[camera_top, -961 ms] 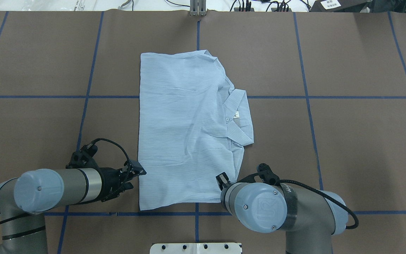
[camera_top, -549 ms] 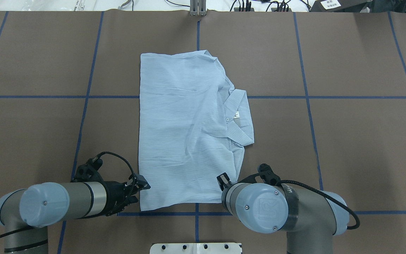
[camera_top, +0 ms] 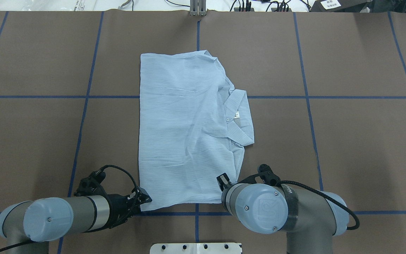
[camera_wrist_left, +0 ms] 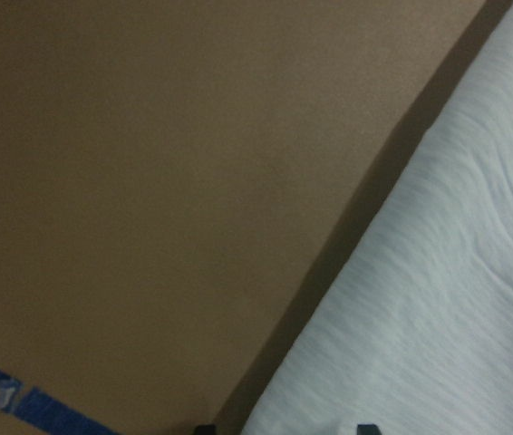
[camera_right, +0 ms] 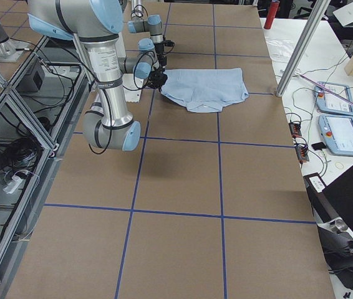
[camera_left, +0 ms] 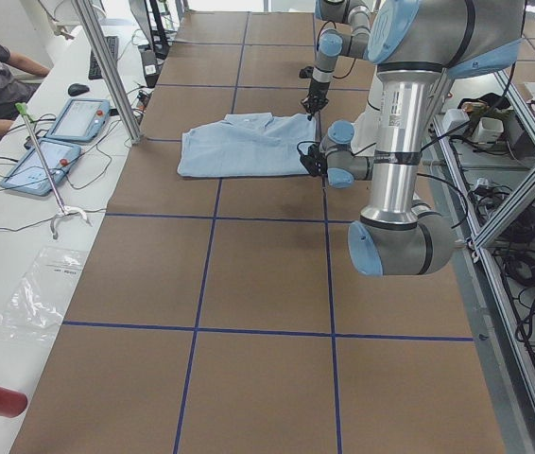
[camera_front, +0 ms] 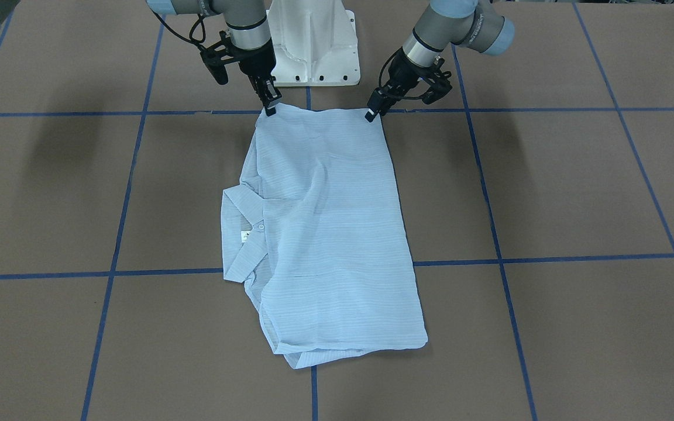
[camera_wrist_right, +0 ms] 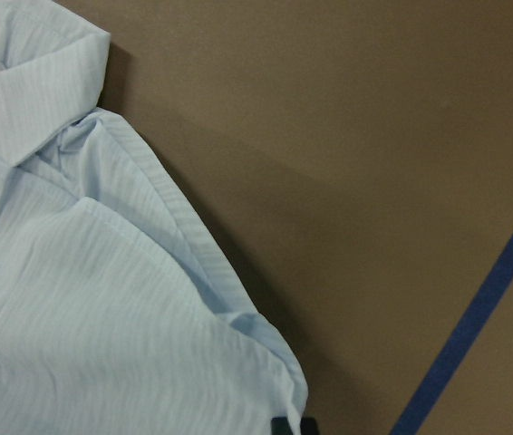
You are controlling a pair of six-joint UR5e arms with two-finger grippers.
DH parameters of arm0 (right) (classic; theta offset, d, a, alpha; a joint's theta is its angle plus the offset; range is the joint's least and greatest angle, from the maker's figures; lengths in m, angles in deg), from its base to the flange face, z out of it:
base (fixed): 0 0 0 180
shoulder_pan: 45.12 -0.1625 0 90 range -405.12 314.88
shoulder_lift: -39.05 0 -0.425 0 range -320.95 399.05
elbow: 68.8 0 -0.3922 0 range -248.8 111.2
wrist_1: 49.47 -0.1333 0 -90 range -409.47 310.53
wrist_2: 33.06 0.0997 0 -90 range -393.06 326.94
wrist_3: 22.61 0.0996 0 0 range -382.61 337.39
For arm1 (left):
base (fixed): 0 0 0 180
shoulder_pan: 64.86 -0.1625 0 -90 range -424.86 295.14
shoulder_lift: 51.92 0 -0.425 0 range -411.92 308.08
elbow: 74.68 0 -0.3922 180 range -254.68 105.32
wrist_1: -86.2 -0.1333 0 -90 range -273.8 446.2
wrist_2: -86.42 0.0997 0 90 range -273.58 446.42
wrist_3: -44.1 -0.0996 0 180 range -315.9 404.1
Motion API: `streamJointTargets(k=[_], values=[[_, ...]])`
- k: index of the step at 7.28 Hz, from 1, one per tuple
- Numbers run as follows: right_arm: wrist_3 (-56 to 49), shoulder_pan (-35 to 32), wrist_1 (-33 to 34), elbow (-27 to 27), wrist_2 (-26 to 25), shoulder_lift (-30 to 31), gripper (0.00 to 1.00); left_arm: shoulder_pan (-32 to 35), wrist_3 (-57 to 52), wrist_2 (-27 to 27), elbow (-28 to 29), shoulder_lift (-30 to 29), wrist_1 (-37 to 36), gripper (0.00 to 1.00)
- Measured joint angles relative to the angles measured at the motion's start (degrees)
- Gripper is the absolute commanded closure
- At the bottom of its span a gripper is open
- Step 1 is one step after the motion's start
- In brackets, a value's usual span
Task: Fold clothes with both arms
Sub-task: 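Grasp the near corner with the left gripper, then lift the near edge with both grippers and fold it over the far half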
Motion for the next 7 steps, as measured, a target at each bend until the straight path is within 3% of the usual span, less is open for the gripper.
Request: streamJointTargets(k=[1,2,7], values=[[0.01,0.00,0.01,-0.04,-0.02,-0.02,1.00,-0.17,0.46,0.07,0.00,0.02,-0.01,0.71],[0.01,0.00,-0.01,-0.07,-0.01,-0.03,1.00,-0.36,0.78,0.12,0.00,0.03,-0.01,1.00],[-0.02,-0.07,-0.02,-0.23,0.06,0.03,1.00,-0.60,0.92,0.08,-1.77,0.04,-0.03,1.00]])
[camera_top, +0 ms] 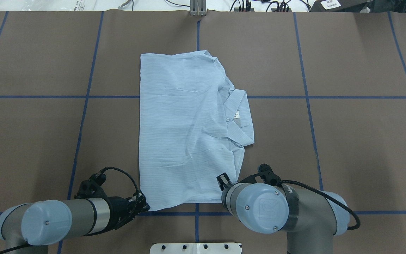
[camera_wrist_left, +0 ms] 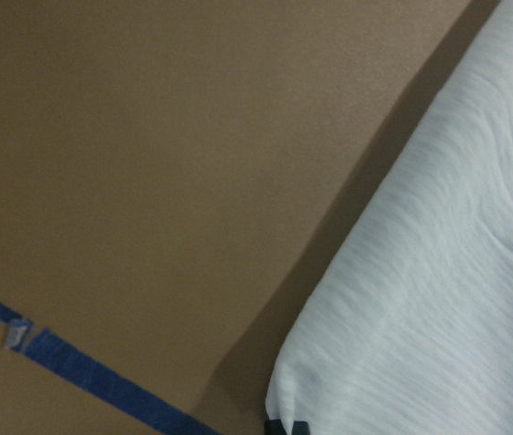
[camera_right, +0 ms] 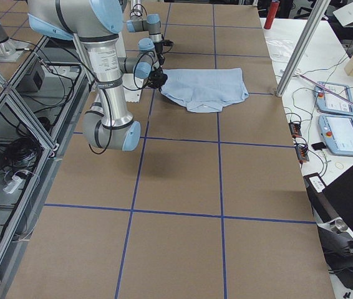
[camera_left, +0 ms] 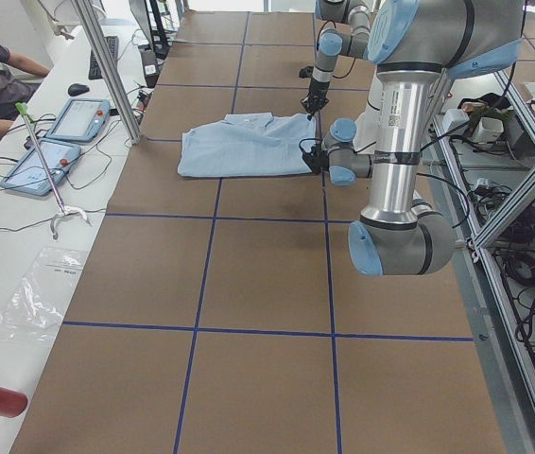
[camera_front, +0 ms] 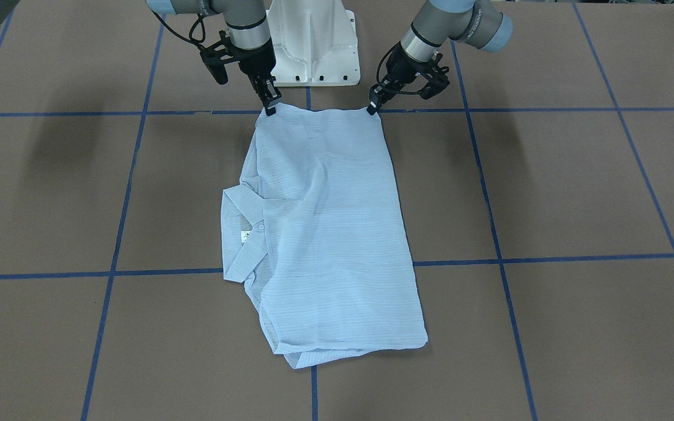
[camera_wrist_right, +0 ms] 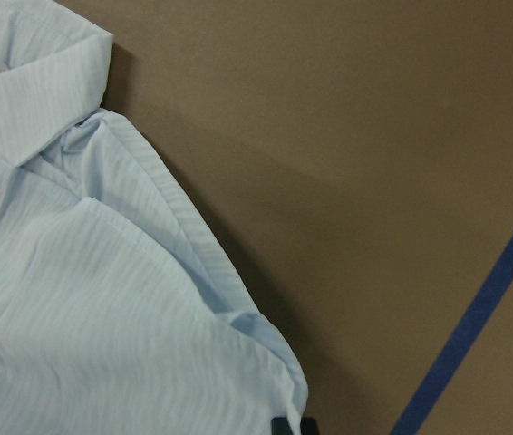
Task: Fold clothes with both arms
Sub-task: 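Lift the near edge with both grippers and fold it over the far half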
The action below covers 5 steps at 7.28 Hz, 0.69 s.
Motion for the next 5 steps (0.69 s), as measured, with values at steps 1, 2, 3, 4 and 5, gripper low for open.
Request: streamJointTargets(k=[1,2,3,4,5], values=[[0.02,-0.04,0.02,-0.22,-0.01,0.03,1.00,0.00,0.00,-0.12,-1.87,0.02,-0.99,1.00],[0.05,0.19,0.46,-1.65,-0.03,0.34,1.00,-0.03,0.13,-0.26,-5.17,-0.01,-3.92,1.00],[0.11,1.14,2.71,-5.40,-0.03,1.03,1.00,-0.20,1.27,-0.35,-8.39,-0.09,-7.08,1.00],[0.62,2.75,6.76,-10.24,-0.08,1.62,1.00,-0.62,3.31,-0.37,-10.71,-0.16,-8.80,1.00],[1.92,4.36,10.53,-14.52,-0.15,1.82,1.00,-1.11,5.12,-0.35,-13.09,-0.22,-10.08,1.00]])
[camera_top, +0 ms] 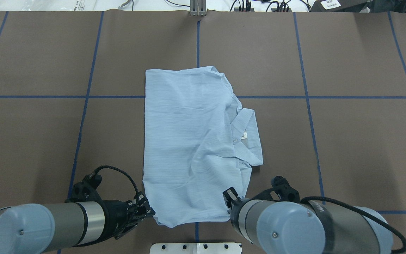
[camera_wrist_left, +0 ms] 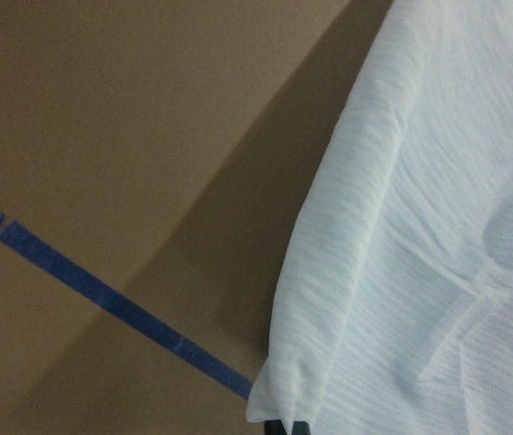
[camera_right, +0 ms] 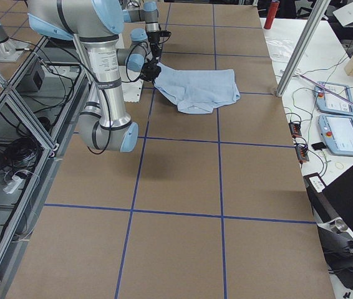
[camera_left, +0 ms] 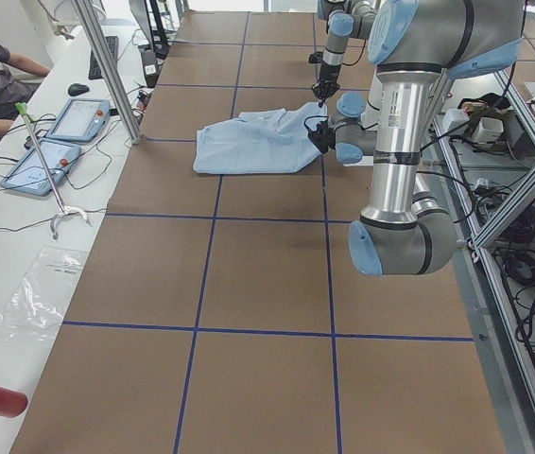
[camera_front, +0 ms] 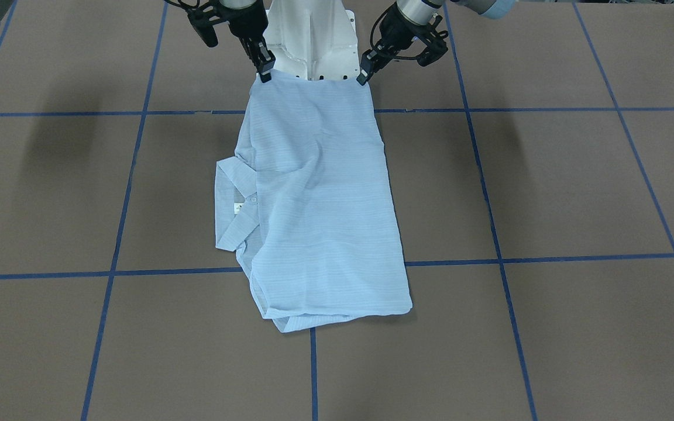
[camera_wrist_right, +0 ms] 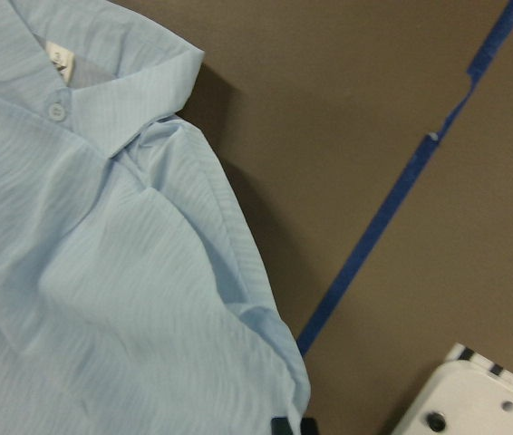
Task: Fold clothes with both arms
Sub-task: 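Lift the near edge with both grippers and fold it over the far half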
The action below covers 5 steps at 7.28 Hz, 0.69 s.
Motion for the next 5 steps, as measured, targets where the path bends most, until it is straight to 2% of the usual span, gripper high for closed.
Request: streamJointTargets(k=[1,3,5], values=[[1.14,0.49,2.68,-3.00,0.00,-0.10,1.00,-0.20,1.40,-0.02,-2.70,-0.16,-1.65,1.00],[1.14,-3.07,5.05,-4.79,0.29,-0.99,1.00,1.94,1.45,-0.22,-6.23,-1.35,-4.00,1.00],[-2.15,-10.98,5.37,-1.86,2.53,-3.65,1.00,10.52,-2.22,-3.16,-2.73,-7.31,-6.24,1.00]])
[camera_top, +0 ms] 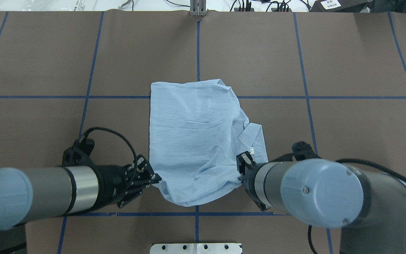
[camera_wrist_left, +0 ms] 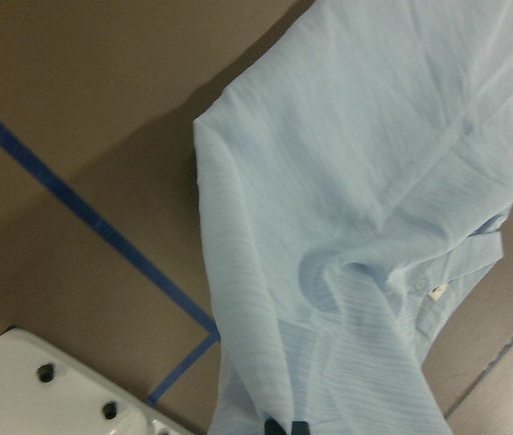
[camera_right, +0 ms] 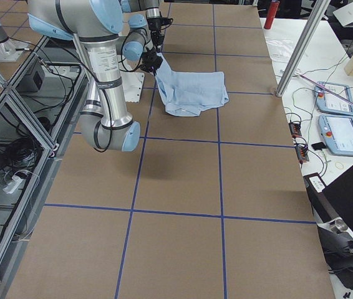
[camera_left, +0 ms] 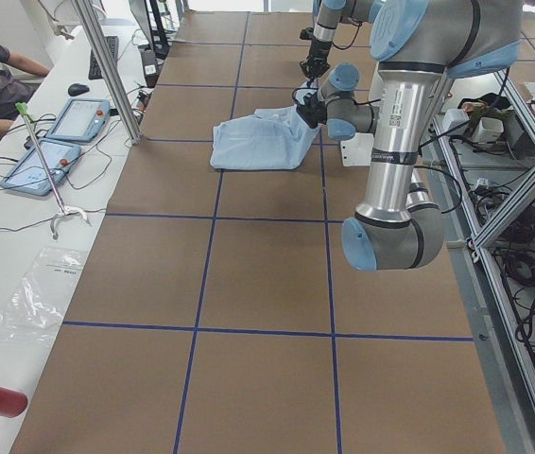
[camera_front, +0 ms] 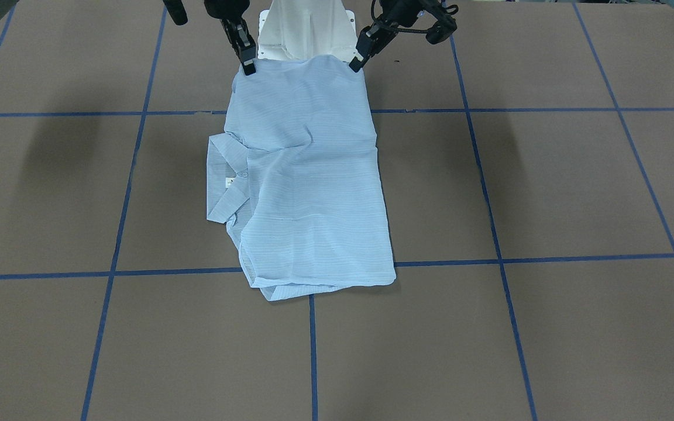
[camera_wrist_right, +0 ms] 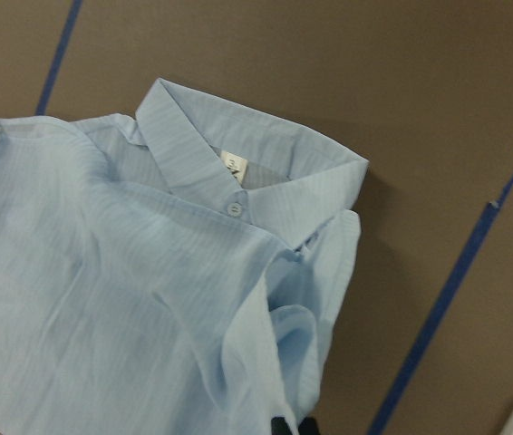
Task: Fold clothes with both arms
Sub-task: 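Lift the near edge with both grippers and fold it over the far half, then lay the folded edge down on the far edge and open both grippers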
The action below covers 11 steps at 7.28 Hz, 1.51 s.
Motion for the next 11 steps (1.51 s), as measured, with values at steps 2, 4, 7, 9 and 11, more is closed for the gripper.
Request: streamJointTargets(k=[2,4,7,9,11], values=[[-6.02,-8.76,-0.56,7.77,4.29,-5.02,1.00,8.03,-4.45,-3.51,7.48,-6.83,-2.11,1.00],[-11.82,-15.32,-2.51,16.20,7.40,-9.29,1.00,13.19,-8.57,-4.34,14.04,-9.56,-1.88,1.00],[-18.39,-20.71,-10.20,32.63,10.88,-15.57,1.00,17.60,-11.36,-4.45,28.07,-15.31,3.58,1.00],[-22.23,-23.54,-18.91,46.34,13.24,-19.70,1.00,19.30,-12.75,-4.40,37.97,-18.82,9.01,1.00],[-24.95,-25.29,-26.44,57.43,14.56,-23.30,1.00,20.66,-14.59,-4.25,46.18,-20.23,15.54,1.00]])
